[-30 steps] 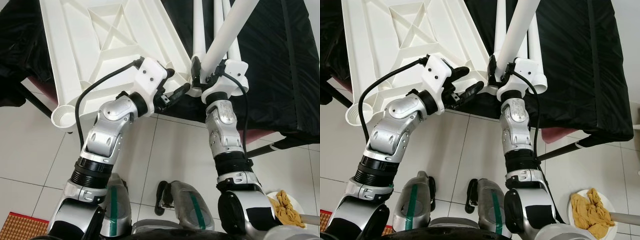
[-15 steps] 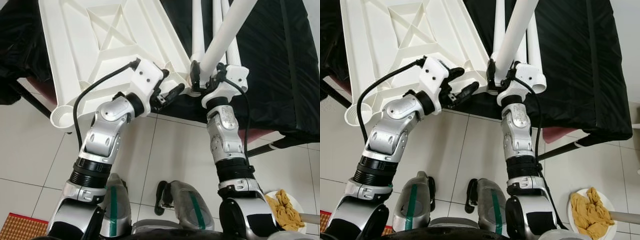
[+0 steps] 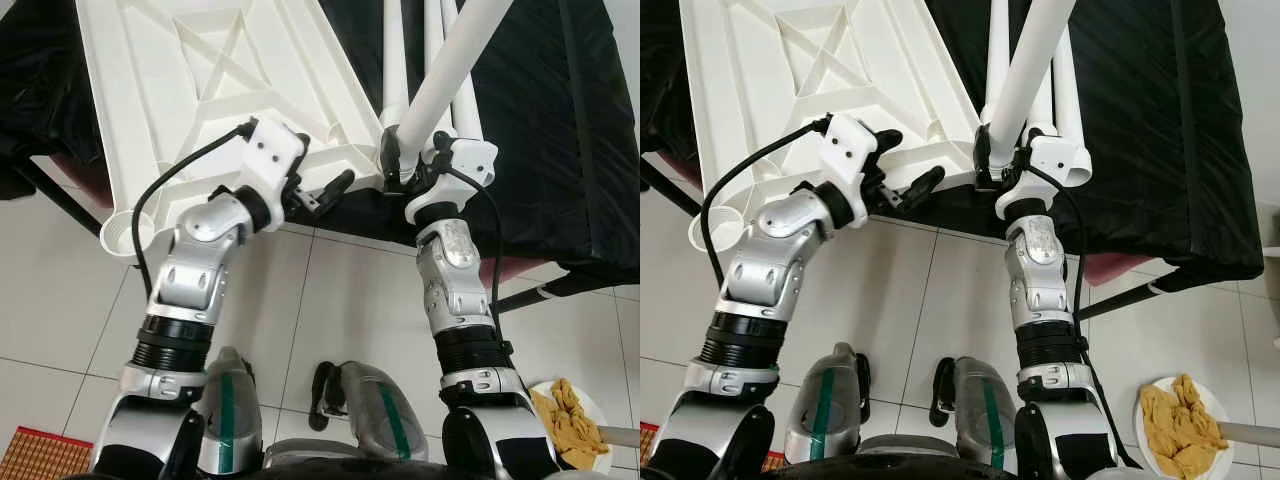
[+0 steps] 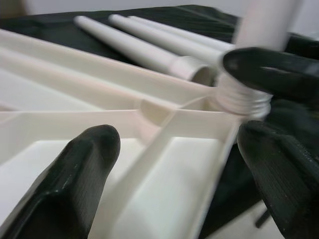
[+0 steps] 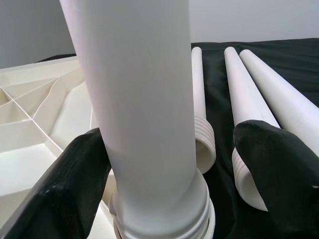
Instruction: Building children table
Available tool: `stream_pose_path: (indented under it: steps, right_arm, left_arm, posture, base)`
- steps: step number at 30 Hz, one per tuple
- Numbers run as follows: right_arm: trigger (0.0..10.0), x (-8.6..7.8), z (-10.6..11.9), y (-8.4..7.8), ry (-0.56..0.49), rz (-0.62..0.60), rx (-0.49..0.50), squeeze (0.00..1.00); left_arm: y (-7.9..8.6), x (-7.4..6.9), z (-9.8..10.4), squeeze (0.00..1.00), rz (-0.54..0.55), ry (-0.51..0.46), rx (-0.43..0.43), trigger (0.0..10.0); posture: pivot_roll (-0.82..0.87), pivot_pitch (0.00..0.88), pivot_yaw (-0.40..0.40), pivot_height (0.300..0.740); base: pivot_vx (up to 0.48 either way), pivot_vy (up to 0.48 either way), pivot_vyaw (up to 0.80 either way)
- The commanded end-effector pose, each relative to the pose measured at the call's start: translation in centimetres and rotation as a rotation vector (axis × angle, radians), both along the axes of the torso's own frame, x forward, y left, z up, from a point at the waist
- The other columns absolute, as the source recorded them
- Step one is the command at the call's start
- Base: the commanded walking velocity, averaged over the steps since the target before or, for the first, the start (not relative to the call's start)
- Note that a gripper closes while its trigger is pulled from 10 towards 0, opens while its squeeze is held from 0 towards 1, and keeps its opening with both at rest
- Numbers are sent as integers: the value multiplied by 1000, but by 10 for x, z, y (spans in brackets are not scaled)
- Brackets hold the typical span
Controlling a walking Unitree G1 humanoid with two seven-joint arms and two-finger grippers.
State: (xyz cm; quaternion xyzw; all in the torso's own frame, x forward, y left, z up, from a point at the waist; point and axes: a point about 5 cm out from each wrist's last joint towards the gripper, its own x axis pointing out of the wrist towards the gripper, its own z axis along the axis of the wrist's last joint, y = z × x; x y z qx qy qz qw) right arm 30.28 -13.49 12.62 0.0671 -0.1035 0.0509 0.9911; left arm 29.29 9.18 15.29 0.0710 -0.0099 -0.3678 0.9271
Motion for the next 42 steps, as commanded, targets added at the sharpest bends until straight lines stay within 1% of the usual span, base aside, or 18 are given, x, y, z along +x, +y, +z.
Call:
stream_pose_path:
  steps: [1, 3, 4, 8, 11, 14, 18, 21, 24, 27, 28, 30, 31, 32, 35, 36, 39, 42]
  right_arm:
    - [10000, -3, -1, -2, -6, 3, -18, 0]
    - [10000, -4, -2, -4, -6, 2, -17, 0]
    - [10000, -5, -2, -5, -3, -2, -18, 0]
    - [10000, -5, -3, -8, 1, -7, -21, 0]
    - [10000, -6, -3, -9, 0, -12, -15, 0]
    - [10000, -9, -6, -12, 5, -20, -16, 0]
    - [10000, -11, -8, -14, 12, -25, -18, 0]
    - [10000, -13, -10, -15, 18, -30, -22, 0]
    - [10000, -13, -10, -15, 19, -30, -20, 0]
    - [10000, -12, -9, -14, 10, -25, -27, 0]
    - [10000, -12, -9, -14, 10, -25, -27, 0]
    - [10000, -10, -7, -13, -3, -19, -38, 0]
    - [10000, -10, -7, -13, -3, -19, -38, 0]
    - [10000, -10, -5, -13, -11, -17, -46, 0]
    - [10000, -10, -4, -13, -16, -17, -51, 0]
    - [10000, -11, -2, -14, -25, -12, -58, 0]
    - [10000, -13, 0, -16, -35, -4, -76, 0]
    - [10000, -14, 0, -17, -38, -1, -82, 0]
  left_arm:
    - [5, 4, -2, 1000, 131, -14, 6, 10000]
    - [6, 3, -3, 1000, 129, -11, 4, 10000]
    - [5, 1, -3, 0, 113, -11, 6, 10000]
    - [4, -2, -4, 0, 78, -6, 6, 10000]
    - [2, -7, -4, 0, 27, -3, 8, 10000]
    - [2, -12, -6, 0, -42, -15, 56, 10000]
    - [2, -14, -7, 0, -64, -14, 66, 10000]
    - [2, -18, -6, 0, -112, -13, 85, 10000]
    - [3, -20, -5, 0, -121, -18, 92, 10000]
    - [7, -13, -3, 0, -51, -38, 89, 10000]
    - [7, -13, -3, 0, -51, -38, 89, 10000]
    - [12, -5, -2, 0, 29, -52, 76, 10000]
    - [12, -5, -2, 0, 29, -52, 76, 10000]
    - [14, -1, -1, 0, 70, -67, 79, 10000]
    - [16, 1, -1, 0, 105, -70, 78, 10000]
    - [18, 2, -1, 0, 141, -74, 74, 10000]
    - [20, 2, -2, 0, 161, -55, 45, 10000]
    - [21, 3, -1, 0, 172, -60, 48, 10000]
  posture:
    - [71, 51, -90, 740]
    - [73, 52, -91, 740]
    - [73, 52, -90, 740]
    - [75, 51, -90, 740]
    - [75, 50, -90, 740]
    - [72, 49, -86, 740]
    - [72, 49, -85, 740]
    - [72, 52, -83, 740]
    - [74, 52, -81, 740]
    - [74, 49, -79, 740]
    - [74, 49, -79, 740]
    - [72, 47, -78, 740]
    - [72, 47, -78, 740]
    - [71, 48, -78, 740]
    - [69, 54, -76, 740]
    - [66, 58, -75, 740]
    - [63, 65, -75, 740]
    - [61, 71, -73, 740]
  base:
    - [0, 0, 0]
    - [0, 0, 0]
    - [0, 0, 0]
    - [0, 0, 0]
    - [0, 0, 0]
    - [0, 0, 0]
    - [0, 0, 0]
    - [0, 0, 0]
    - [0, 0, 0]
    - [0, 0, 0]
    - [0, 0, 0]
    - [0, 0, 0]
    - [0, 0, 0]
    - [0, 0, 0]
    - [0, 0, 0]
    - [0, 0, 0]
    - [0, 0, 0]
    - [0, 0, 0]
